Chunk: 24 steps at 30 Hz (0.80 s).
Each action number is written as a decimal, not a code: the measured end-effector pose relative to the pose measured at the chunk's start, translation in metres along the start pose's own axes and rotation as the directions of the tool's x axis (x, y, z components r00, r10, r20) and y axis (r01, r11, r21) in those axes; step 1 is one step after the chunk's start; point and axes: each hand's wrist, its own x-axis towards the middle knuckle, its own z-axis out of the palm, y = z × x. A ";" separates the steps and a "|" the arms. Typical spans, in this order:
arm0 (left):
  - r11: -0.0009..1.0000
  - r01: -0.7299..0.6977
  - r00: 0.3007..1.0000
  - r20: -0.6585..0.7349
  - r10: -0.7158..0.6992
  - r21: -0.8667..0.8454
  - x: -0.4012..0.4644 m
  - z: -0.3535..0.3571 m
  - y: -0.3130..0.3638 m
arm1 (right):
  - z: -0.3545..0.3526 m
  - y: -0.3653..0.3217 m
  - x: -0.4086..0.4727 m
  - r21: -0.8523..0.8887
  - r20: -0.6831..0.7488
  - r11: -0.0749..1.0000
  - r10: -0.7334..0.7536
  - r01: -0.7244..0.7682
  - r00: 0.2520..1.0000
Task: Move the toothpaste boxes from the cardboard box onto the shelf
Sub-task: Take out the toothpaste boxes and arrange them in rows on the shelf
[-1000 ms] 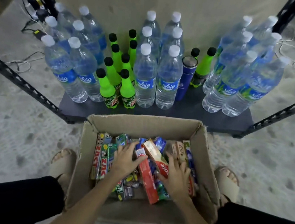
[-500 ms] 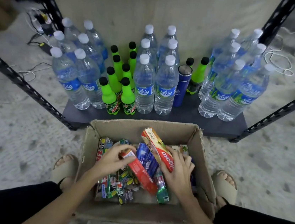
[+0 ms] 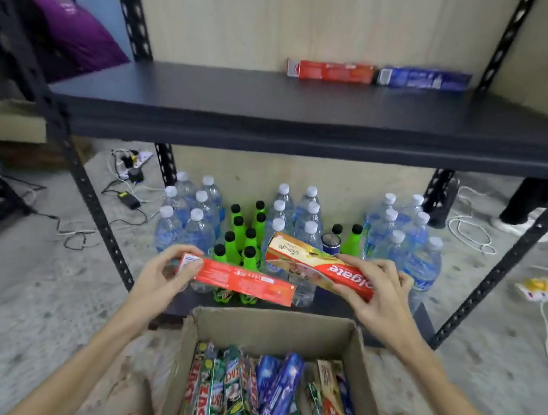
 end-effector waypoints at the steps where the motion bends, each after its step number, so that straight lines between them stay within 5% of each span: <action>1: 1.000 -0.028 0.999 -0.021 0.028 -0.012 0.005 -0.004 0.017 | -0.017 -0.005 0.012 -0.008 -0.021 1.000 -0.030 0.029 0.999; 12: 0.932 -0.359 0.924 -0.161 0.346 -0.055 0.069 -0.027 0.187 | -0.178 -0.048 0.113 -0.161 -0.223 0.976 -0.179 0.145 0.958; 24: 0.967 -0.246 0.947 -0.199 0.254 0.065 0.189 0.005 0.222 | -0.231 0.008 0.215 -0.460 -0.148 0.884 0.015 -0.083 0.989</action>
